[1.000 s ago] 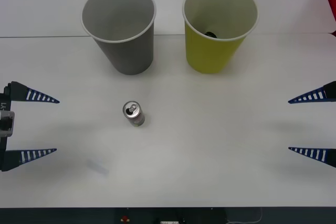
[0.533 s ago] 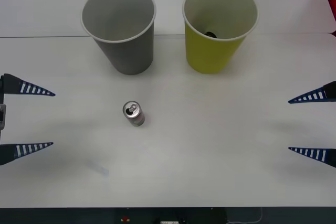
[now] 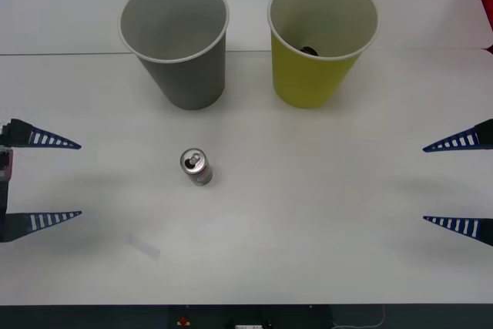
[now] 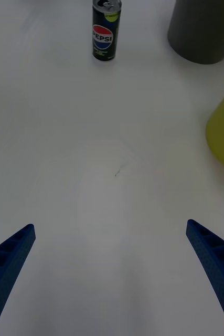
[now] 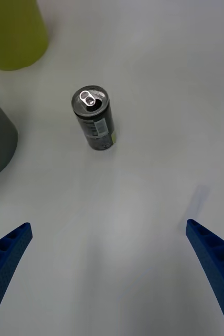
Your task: Put the can into the green bin and the plastic bottle into the gray bin
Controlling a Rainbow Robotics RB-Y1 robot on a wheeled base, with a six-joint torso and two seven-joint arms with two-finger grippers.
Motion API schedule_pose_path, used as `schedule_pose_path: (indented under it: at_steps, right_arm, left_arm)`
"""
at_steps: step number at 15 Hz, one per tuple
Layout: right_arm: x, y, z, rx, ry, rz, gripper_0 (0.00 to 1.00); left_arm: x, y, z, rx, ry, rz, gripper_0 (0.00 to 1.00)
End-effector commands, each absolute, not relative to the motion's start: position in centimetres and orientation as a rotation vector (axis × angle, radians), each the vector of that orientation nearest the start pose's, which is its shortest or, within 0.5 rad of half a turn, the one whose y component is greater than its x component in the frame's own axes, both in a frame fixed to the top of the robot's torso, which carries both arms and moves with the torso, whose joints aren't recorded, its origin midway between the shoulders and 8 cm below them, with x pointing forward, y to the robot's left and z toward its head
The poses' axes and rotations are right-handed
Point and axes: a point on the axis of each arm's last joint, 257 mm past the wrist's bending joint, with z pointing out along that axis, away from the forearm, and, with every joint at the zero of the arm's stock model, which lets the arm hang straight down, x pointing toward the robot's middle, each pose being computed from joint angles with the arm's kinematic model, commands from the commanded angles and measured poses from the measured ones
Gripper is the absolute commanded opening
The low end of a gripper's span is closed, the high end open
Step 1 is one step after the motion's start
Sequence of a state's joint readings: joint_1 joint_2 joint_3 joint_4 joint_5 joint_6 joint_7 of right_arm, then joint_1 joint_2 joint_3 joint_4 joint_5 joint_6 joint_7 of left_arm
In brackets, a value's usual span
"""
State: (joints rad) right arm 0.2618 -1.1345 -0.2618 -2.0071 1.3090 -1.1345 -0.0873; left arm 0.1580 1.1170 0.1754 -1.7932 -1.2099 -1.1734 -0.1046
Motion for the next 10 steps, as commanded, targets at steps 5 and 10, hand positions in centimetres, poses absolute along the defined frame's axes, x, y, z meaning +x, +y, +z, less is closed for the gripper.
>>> schedule_pose_path:
  at_steps: [5, 10]
  right_arm:
    - [34.1, -28.6, -16.7, -1.634, 1.596, 0.209, 1.0]
    - [34.1, -28.6, -16.7, -1.634, 1.596, 0.209, 1.0]
  left_arm:
    - [37.6, 30.1, -20.5, 1.554, 1.472, -0.334, 1.0]
    - [39.1, 29.3, -22.8, 1.484, 1.422, -0.347, 1.0]
